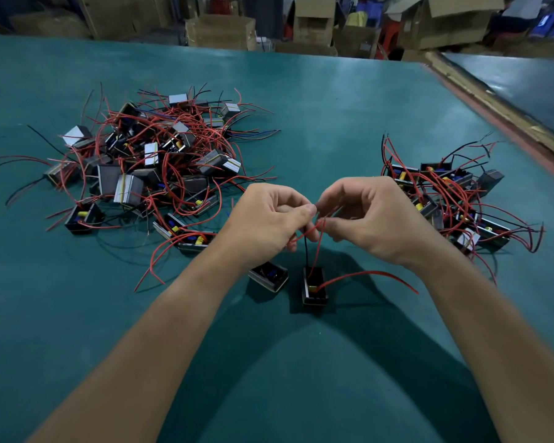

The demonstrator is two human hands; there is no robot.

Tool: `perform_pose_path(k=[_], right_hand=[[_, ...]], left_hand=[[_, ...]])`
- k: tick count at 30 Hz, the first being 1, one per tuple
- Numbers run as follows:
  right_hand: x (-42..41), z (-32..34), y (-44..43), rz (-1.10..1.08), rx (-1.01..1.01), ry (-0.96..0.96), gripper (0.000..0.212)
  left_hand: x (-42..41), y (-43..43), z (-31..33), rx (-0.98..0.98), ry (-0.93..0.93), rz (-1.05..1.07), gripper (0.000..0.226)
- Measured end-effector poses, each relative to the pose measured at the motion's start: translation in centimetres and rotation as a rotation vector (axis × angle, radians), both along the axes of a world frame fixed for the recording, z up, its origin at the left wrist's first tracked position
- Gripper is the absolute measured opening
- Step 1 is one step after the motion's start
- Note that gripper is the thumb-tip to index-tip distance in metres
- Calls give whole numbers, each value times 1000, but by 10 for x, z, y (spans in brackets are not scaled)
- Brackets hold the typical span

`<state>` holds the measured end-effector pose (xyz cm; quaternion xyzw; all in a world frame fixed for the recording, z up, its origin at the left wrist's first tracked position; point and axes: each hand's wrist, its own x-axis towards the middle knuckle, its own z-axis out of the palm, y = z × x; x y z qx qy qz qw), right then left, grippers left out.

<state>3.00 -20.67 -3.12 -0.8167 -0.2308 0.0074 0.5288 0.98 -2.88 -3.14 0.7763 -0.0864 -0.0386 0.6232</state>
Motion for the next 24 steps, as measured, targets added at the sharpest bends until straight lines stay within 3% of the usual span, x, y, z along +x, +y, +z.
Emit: perform_pose_path(k=[8, 18, 24], right_hand=[[1, 1, -4, -24, -176, -164, 20], [-2, 3, -4, -39, -169, -83, 20], [-3, 3, -1, -31, -236, 62, 29]], left_hand=[[0, 3, 0, 58, 41, -15, 11], [-2, 3, 0, 73, 24, -3, 10], [-1, 2, -4, 167, -143, -55, 11]])
